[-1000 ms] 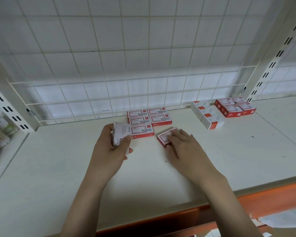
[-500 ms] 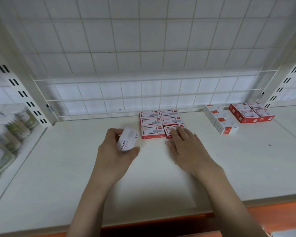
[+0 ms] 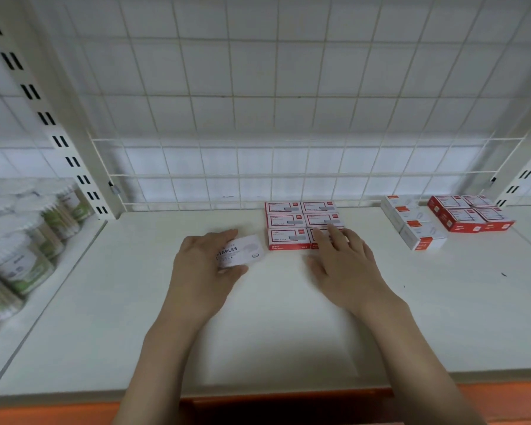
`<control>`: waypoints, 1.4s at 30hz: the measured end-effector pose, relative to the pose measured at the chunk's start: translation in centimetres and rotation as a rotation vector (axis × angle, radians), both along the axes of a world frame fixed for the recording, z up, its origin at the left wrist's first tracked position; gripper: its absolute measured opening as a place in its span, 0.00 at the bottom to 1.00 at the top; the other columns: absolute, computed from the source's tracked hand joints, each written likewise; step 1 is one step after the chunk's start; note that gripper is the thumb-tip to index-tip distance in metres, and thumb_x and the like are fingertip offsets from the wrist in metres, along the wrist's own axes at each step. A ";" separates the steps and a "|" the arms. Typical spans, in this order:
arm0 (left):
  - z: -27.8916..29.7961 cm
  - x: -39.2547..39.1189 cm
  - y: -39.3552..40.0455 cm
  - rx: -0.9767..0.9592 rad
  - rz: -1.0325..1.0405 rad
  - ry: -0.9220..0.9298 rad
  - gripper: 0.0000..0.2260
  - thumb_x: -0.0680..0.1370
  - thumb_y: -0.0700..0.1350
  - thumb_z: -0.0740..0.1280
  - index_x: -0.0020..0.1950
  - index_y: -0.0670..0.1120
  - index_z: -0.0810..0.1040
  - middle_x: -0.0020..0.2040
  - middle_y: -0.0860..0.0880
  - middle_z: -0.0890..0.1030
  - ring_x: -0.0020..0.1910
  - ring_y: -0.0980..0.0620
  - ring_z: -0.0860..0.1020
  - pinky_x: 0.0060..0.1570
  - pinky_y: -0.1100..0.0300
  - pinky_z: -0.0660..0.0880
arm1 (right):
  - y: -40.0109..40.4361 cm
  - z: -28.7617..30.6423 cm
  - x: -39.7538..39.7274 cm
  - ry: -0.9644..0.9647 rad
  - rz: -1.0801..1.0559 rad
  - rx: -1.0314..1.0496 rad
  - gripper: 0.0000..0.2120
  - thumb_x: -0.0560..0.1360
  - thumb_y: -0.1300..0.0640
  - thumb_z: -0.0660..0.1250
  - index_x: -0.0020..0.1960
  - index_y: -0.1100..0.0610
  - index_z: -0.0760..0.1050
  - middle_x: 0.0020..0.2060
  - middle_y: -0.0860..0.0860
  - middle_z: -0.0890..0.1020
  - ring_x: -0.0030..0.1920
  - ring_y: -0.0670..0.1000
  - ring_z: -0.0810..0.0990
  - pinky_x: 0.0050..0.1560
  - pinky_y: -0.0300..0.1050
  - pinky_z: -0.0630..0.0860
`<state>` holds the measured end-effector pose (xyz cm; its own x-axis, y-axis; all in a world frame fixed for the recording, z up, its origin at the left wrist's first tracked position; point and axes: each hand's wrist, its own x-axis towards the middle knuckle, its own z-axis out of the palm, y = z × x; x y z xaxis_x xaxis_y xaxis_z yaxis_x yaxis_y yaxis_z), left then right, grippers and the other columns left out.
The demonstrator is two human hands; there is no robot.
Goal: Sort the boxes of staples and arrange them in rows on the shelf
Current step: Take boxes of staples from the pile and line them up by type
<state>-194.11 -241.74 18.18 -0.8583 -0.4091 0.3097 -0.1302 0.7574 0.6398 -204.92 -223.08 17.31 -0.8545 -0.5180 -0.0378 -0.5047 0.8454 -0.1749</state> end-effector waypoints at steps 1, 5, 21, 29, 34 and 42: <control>0.1 -0.1 -0.4 -0.010 0.004 -0.009 0.25 0.69 0.39 0.74 0.65 0.46 0.75 0.58 0.50 0.79 0.59 0.47 0.70 0.54 0.66 0.61 | -0.1 0.1 0.1 0.006 0.004 -0.004 0.26 0.80 0.47 0.48 0.76 0.49 0.46 0.76 0.50 0.47 0.75 0.55 0.43 0.74 0.51 0.44; 0.2 -1.9 -2.7 -0.005 -0.003 -0.098 0.24 0.70 0.40 0.74 0.65 0.45 0.74 0.59 0.48 0.78 0.60 0.45 0.71 0.58 0.59 0.66 | -0.6 0.3 0.4 0.026 0.029 -0.035 0.25 0.80 0.48 0.48 0.76 0.49 0.47 0.76 0.50 0.48 0.74 0.54 0.43 0.73 0.50 0.43; -1.3 -3.8 0.5 -0.459 -0.036 -0.653 0.26 0.82 0.53 0.45 0.77 0.43 0.44 0.77 0.45 0.44 0.75 0.45 0.44 0.73 0.52 0.45 | -1.7 -0.5 0.1 0.080 0.075 -0.092 0.29 0.76 0.43 0.41 0.75 0.52 0.54 0.75 0.51 0.55 0.75 0.54 0.49 0.74 0.48 0.45; -1.5 -7.4 -1.3 -0.459 -0.100 -0.686 0.26 0.82 0.53 0.46 0.77 0.43 0.43 0.77 0.45 0.42 0.75 0.44 0.42 0.73 0.50 0.45 | -1.8 -0.3 0.0 0.065 0.065 -0.086 0.29 0.77 0.43 0.41 0.75 0.52 0.53 0.75 0.51 0.54 0.75 0.52 0.48 0.73 0.45 0.43; -1.4 -8.7 -2.0 -0.490 -0.105 -0.703 0.27 0.82 0.54 0.46 0.77 0.43 0.43 0.77 0.45 0.42 0.75 0.44 0.43 0.72 0.48 0.45 | -1.5 -0.4 -0.1 0.084 0.043 -0.079 0.33 0.73 0.41 0.37 0.75 0.52 0.54 0.74 0.50 0.57 0.75 0.52 0.50 0.73 0.47 0.46; -1.4 -9.1 -2.4 -0.532 -0.101 -0.708 0.28 0.82 0.55 0.46 0.77 0.44 0.43 0.77 0.45 0.43 0.75 0.43 0.44 0.71 0.44 0.45 | -1.6 -0.2 0.4 0.108 -0.001 -0.087 0.30 0.75 0.44 0.40 0.74 0.53 0.56 0.73 0.49 0.60 0.74 0.51 0.52 0.71 0.45 0.47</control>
<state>-203.21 -244.09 16.74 -0.9446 -0.2747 -0.1795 -0.2783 0.9605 -0.0051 -204.51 -224.64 17.08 -0.8517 -0.5146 0.0993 -0.5238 0.8299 -0.1922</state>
